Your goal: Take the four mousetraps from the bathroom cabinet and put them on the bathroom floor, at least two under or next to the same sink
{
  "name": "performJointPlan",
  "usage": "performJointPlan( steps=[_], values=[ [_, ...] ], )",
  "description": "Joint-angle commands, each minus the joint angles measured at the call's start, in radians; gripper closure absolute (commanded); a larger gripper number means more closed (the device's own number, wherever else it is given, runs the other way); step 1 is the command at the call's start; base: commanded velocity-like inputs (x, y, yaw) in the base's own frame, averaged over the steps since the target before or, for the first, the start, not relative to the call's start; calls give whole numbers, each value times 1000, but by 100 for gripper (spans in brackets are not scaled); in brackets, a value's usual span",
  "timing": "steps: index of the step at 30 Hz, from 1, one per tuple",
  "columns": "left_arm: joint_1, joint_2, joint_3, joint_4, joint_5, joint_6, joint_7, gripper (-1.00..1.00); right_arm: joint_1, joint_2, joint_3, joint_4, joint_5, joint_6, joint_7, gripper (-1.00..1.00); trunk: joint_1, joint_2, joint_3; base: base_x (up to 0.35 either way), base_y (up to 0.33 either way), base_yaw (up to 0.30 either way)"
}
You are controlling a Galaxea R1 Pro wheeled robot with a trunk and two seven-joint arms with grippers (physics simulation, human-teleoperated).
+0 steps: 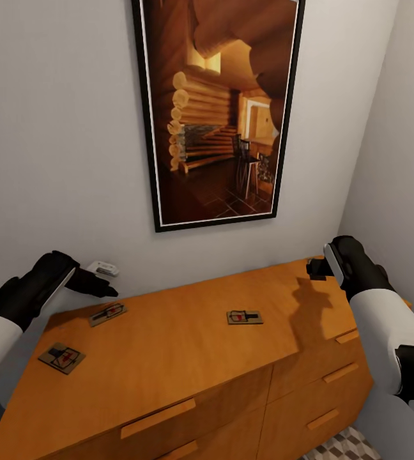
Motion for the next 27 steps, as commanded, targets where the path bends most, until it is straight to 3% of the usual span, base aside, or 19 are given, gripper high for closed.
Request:
performJointPlan(
  steps=[1,16,27],
  values=[
    [-1,1,-3,-2,3,2,0,-100,-1,1,-2,-1,3,4,3,100,0,-1,-1,0,0,0],
    [-1,2,-5,-5,3,2,-11,-100,-1,1,-2,-1,3,4,3,100,0,-1,-1,-2,0,0],
    [-1,1,-6,-6,3,2,-11,-100,-1,1,-2,-1,3,4,3,100,0,-1,-1,-136,0,0]
  ],
)
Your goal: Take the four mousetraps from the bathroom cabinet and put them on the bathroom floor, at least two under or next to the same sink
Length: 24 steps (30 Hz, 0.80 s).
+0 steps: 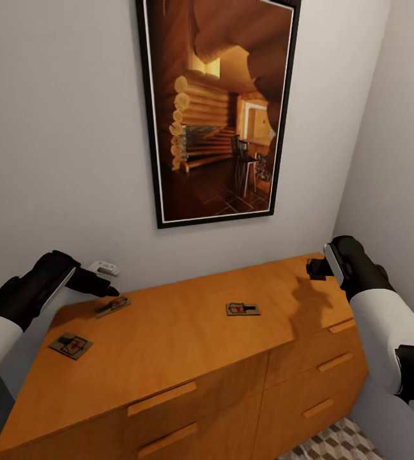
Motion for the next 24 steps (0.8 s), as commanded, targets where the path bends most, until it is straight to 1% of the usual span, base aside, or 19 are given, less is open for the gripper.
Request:
performJointPlan(
  steps=[1,18,24],
  values=[
    [-1,1,-3,-1,6,5,2,-100,-1,1,-2,-1,3,4,3,100,0,-1,-1,-43,0,0],
    [-1,-1,-3,-1,6,5,2,-100,-1,1,-2,7,3,4,3,100,0,-1,-1,-8,0,0],
    [-1,-2,-3,-1,6,5,2,-100,-1,1,-3,7,3,4,3,100,0,-1,-1,-118,0,0]
  ],
)
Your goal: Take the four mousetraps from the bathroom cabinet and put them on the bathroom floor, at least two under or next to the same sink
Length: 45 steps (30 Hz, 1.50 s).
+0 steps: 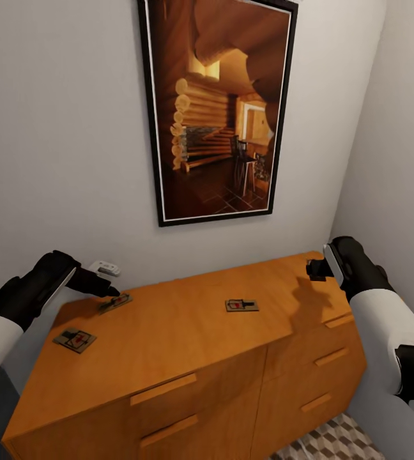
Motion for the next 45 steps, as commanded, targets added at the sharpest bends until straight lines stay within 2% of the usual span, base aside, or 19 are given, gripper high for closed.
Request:
performJointPlan(
  steps=[1,37,41,45],
  values=[
    [-1,1,-3,-1,6,5,2,-100,-1,1,-2,-1,3,4,3,100,0,-1,-1,-111,0,0],
    [-1,-6,-3,8,9,-5,-2,-100,-1,-1,-3,-1,4,4,3,100,0,-1,-1,-9,0,0],
    [-1,-6,-3,8,9,-7,-15,-100,-1,-4,-3,-1,5,4,3,100,0,-1,-1,0,0,0],
    [-1,-7,-3,9,7,-16,-56,-100,-1,-16,-3,-1,4,4,3,100,0,-1,-1,0,0,0]
  ],
)
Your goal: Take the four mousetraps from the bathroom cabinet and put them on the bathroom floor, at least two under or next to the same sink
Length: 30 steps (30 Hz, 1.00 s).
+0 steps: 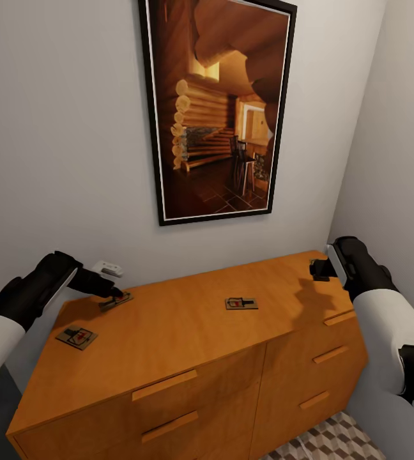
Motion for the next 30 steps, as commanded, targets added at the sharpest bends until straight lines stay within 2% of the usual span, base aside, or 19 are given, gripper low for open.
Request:
performJointPlan(
  steps=[1,6,13,19,30],
  values=[
    [-1,1,-3,-1,5,3,-7,-100,-1,-2,-2,-1,2,4,3,100,0,-1,-1,0,0,0],
    [-1,1,-20,2,3,-16,-41,-100,-1,-8,-2,-1,2,4,3,100,0,-1,-1,0,0,0],
    [-1,0,-74,22,3,-31,-52,-100,-1,-10,-2,-1,2,4,3,100,0,-1,-1,0,0,0],
    [-1,0,-84,62,3,-62,-55,-100,-1,-11,-2,-1,2,4,3,100,0,-1,-1,0,0,0],
    [-1,1,-87,79,3,-94,-56,-100,-1,-11,-2,-1,2,4,2,100,0,-1,-1,0,0,0]
  ],
)
